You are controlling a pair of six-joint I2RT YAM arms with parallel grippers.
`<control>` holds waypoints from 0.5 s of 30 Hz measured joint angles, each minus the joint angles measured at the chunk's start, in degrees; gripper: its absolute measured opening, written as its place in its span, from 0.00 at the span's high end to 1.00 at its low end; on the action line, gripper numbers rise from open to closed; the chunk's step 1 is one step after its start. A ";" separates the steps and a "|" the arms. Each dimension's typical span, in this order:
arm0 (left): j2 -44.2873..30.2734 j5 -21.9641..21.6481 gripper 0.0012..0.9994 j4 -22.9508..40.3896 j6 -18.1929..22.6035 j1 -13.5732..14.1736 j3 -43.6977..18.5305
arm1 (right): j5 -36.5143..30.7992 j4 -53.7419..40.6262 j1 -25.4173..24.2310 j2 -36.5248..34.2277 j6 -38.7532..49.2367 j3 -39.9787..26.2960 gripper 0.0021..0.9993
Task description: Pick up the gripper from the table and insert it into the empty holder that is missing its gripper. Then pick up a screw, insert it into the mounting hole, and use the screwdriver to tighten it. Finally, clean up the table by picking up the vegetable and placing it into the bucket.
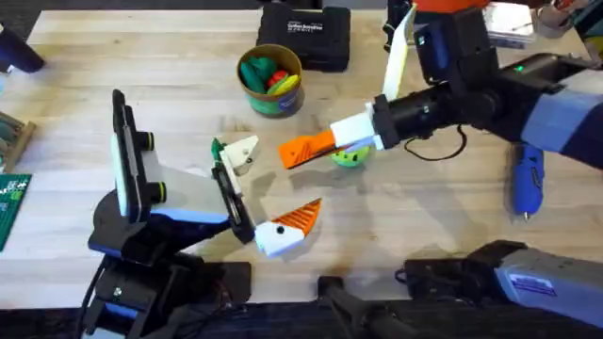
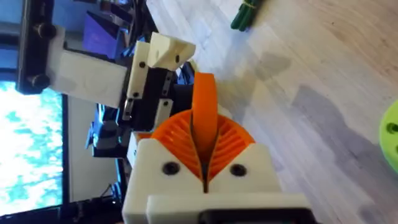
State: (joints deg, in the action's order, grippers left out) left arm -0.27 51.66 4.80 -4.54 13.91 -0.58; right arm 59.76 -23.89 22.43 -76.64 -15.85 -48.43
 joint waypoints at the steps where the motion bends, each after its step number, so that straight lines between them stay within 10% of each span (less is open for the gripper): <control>1: 0.00 0.00 0.01 0.00 0.00 0.00 0.00 | 0.47 2.06 0.23 -0.14 -1.43 0.60 0.99; 15: 0.01 0.00 0.01 0.00 0.00 0.00 0.00 | 12.40 18.49 2.17 -8.90 -17.61 2.69 0.99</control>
State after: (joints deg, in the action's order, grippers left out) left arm -0.26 51.66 4.80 -4.54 13.91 -0.58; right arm 72.16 -5.40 24.60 -85.54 -33.46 -45.75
